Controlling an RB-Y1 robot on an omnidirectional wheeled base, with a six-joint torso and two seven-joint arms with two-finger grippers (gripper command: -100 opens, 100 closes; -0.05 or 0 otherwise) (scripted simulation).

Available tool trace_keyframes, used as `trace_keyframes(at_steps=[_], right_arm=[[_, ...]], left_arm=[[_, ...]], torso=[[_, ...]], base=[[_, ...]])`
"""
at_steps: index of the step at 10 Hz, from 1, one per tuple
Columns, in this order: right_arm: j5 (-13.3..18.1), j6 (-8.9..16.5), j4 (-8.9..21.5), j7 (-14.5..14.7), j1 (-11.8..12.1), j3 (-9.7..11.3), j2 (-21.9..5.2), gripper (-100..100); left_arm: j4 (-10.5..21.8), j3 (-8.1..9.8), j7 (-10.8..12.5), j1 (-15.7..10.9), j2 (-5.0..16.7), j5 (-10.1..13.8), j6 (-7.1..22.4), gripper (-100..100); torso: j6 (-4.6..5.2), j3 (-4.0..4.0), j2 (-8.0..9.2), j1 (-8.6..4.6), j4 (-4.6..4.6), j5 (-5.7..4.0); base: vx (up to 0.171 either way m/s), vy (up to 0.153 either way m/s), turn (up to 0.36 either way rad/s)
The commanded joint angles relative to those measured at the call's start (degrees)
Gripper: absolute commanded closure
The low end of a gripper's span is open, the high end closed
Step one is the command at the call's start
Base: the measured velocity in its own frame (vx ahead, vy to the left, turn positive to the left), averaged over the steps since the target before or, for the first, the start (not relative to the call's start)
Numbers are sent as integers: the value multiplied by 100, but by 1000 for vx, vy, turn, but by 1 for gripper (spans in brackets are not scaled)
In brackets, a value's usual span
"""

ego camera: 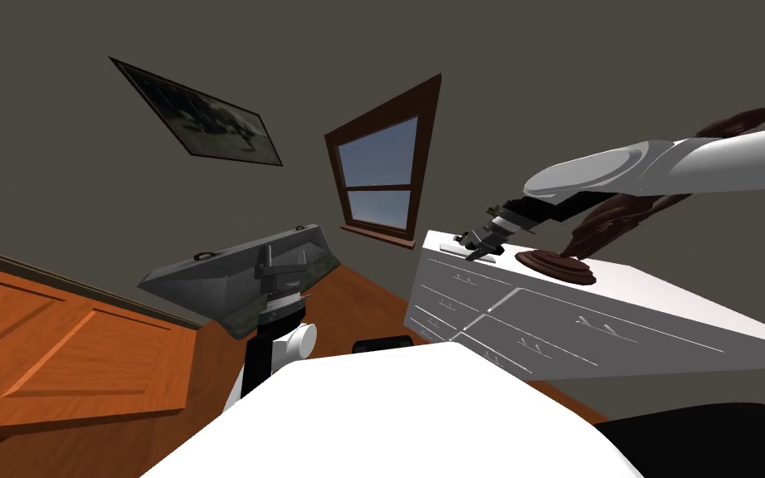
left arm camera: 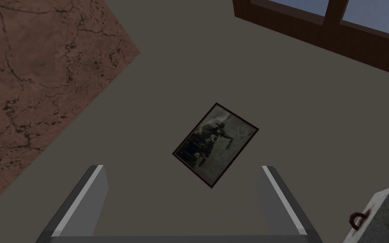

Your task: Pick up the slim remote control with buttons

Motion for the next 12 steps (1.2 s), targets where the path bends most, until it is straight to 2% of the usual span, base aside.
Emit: trace_keyframes(at_steps=[1,2,3,4,5,8,9,10,11,12], right_arm=[[100,-8,-46,-104,-53,106,-192,-100],[219,-71,2,-198,17,194,-402,-100],[219,-71,2,-198,17,194,-453,-100],[326,-127,37,-284,90,278,-666,-100],[326,-127,37,-284,90,278,-678,-100],[558,-249,67,-472,309,493,-1124,-100],[600,-270,55,-506,374,546,-1188,-100],[592,-207,11,-485,306,547,-1116,-100],[597,-219,14,-493,313,551,-1125,0],[664,-39,-34,-503,415,600,-1038,-100]], left_arm=[[0,0,0,0,0,0,0,0],[0,0,0,0,0,0,0,0],[0,0,0,0,0,0,0,0],[0,0,0,0,0,0,0,0],[0,0,0,0,0,0,0,0],[0,0,0,0,0,0,0,0],[0,0,0,0,0,0,0,0],[0,0,0,0,0,0,0,0],[0,0,0,-1,0,0,0,0],[0,0,0,-1,0,0,0,0]], torso=[[0,0,0,0,0,0],[-1,2,4,-3,0,-1],[0,1,1,-1,0,-1],[-2,2,5,-3,0,-1],[0,2,4,-5,1,-1],[-1,0,1,-4,0,-2],[-1,-4,-5,-6,-2,-3],[-1,-3,-2,-10,-2,-3],[-2,6,13,-14,1,-5],[-1,13,25,-16,5,-5]], base=[[72,22,-30],[83,31,-46],[68,26,-25],[77,20,-38],[65,18,-26],[86,22,-42],[87,12,-28],[34,6,-4],[7,1,2],[-16,12,77]])
